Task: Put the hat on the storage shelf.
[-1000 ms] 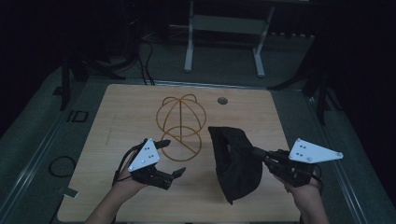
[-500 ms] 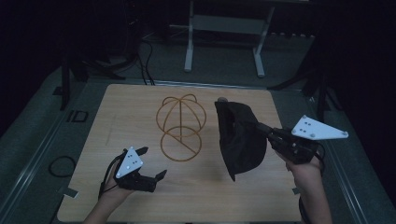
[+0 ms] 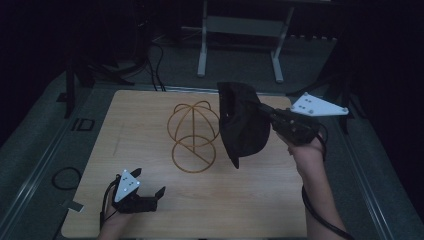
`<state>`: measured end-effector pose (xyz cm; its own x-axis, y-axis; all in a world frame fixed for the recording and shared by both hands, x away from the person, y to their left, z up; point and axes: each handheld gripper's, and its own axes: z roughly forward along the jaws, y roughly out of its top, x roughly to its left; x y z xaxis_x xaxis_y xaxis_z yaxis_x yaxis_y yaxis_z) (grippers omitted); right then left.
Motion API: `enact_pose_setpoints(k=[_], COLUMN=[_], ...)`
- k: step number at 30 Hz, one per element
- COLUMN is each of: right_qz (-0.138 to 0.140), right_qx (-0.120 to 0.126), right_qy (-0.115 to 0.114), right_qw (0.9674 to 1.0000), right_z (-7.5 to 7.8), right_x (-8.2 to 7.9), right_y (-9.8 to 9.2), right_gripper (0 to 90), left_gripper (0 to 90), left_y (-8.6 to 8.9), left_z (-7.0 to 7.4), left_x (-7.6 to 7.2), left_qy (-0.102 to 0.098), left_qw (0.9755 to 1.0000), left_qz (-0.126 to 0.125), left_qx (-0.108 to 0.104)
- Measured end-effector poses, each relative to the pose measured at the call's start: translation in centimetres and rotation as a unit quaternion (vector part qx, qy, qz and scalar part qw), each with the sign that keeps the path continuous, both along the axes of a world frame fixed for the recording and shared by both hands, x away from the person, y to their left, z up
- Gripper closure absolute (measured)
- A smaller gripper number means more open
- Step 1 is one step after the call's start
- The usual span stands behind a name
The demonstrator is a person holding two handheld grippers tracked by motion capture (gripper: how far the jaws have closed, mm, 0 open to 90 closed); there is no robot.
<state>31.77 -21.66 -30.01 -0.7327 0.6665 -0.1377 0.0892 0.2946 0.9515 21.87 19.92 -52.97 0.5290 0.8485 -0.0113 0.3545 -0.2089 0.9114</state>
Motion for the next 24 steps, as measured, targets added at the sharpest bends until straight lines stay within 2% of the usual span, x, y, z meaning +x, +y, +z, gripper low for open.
enact_pose_setpoints(k=[5, 10, 12, 14, 24], right_qz=[0.007, 0.019, 0.020, 0.028, 0.048], right_qx=[-0.013, -0.026, -0.030, -0.040, -0.054], right_qy=[0.007, 0.017, 0.018, 0.026, 0.056], right_qw=[0.9999, 0.9993, 0.9992, 0.9985, 0.9958], right_z=[0.0, -0.3, -0.4, -0.9, -2.7], right_x=[1.2, 2.3, 2.5, 2.9, 4.3], right_y=[2.3, 4.6, 4.9, 6.2, 8.9], right_gripper=[89.0, 89.0, 89.0, 89.0, 88.9], left_gripper=[0.3, 0.3, 0.3, 0.3, 0.3], left_y=[0.6, 0.8, 0.8, 0.9, 0.9], left_z=[-0.3, -0.4, -0.5, -0.5, -0.7], left_x=[0.0, 0.0, 0.0, 0.0, 0.0], left_qy=[-0.001, -0.004, -0.005, -0.006, -0.008], left_qw=[0.9999, 0.9999, 0.9999, 0.9999, 0.9999], left_qz=[0.008, 0.009, 0.010, 0.011, 0.008], left_qx=[-0.009, -0.009, -0.010, -0.012, -0.013])
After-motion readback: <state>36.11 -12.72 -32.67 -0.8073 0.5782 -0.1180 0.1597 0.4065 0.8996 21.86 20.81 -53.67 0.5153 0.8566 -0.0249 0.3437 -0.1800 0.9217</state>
